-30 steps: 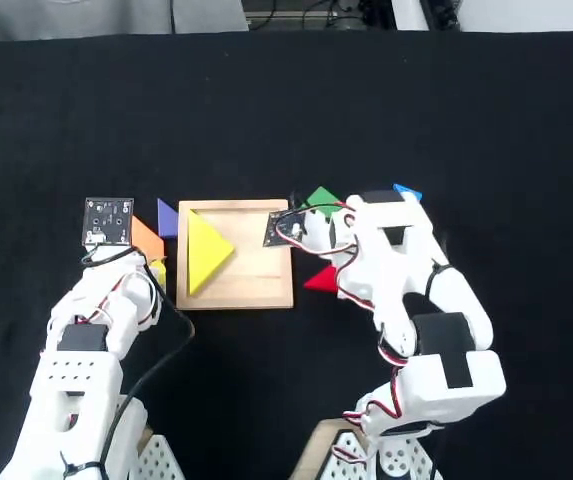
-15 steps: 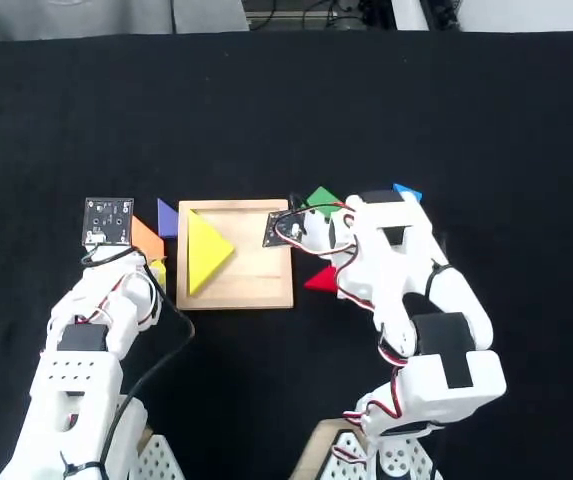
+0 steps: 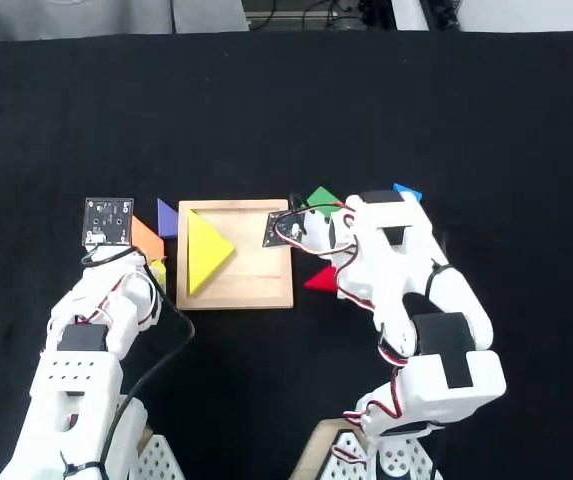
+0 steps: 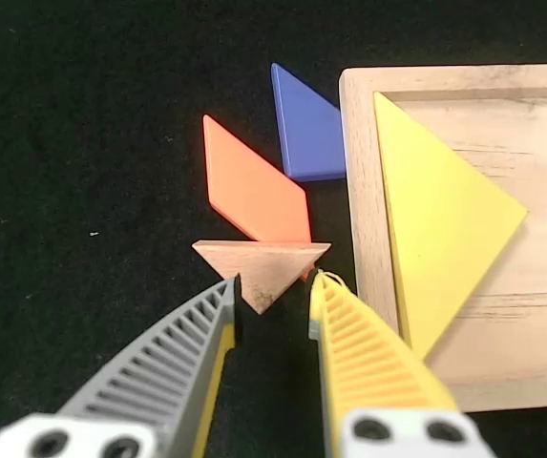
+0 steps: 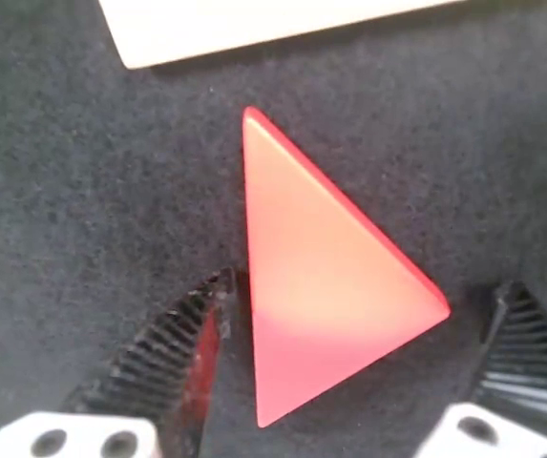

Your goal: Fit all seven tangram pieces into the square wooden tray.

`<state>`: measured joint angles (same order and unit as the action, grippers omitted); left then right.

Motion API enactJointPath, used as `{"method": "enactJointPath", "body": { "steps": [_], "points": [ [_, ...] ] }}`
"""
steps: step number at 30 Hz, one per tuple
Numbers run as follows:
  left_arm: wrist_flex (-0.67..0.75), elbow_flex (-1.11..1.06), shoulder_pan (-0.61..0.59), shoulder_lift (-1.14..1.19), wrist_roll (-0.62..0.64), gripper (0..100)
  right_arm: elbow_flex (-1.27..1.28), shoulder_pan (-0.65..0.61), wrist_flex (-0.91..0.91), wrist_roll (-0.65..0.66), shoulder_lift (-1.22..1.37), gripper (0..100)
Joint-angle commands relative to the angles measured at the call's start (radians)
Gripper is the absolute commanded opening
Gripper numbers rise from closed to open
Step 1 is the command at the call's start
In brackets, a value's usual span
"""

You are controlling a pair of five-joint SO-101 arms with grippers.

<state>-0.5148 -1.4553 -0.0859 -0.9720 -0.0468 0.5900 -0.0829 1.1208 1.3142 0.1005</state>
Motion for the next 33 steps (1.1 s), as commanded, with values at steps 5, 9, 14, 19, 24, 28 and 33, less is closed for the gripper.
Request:
{"method": "enactJointPath", "body": {
  "steps": [5,9,14,19,24,28,33],
  "points": [
    [0.023,0.005,0.015,-0.002,-0.011,14,-0.027,-0.011,0.006,0.008,-0.002,40.2],
    [0.023,0.005,0.015,-0.002,-0.011,14,-0.027,-0.011,0.006,0.008,-0.002,33.4],
    [0.023,0.005,0.015,-0.002,-0.011,14,-0.027,-0.011,0.006,0.008,-0.002,17.0],
    [0.023,0.005,0.015,-0.002,-0.011,14,-0.027,-0.012,0.006,0.006,-0.002,12.8],
    [0.023,0.005,0.015,-0.002,-0.011,14,-0.033,-0.012,0.011,0.006,-0.012,12.7],
    [0.023,0.007,0.016,-0.002,-0.011,14,-0.058,-0.017,0.015,-0.005,-0.013,12.6],
    [0.023,0.007,0.016,-0.002,-0.011,14,-0.105,-0.017,0.023,-0.095,-0.068,12.5]
  ]
}}
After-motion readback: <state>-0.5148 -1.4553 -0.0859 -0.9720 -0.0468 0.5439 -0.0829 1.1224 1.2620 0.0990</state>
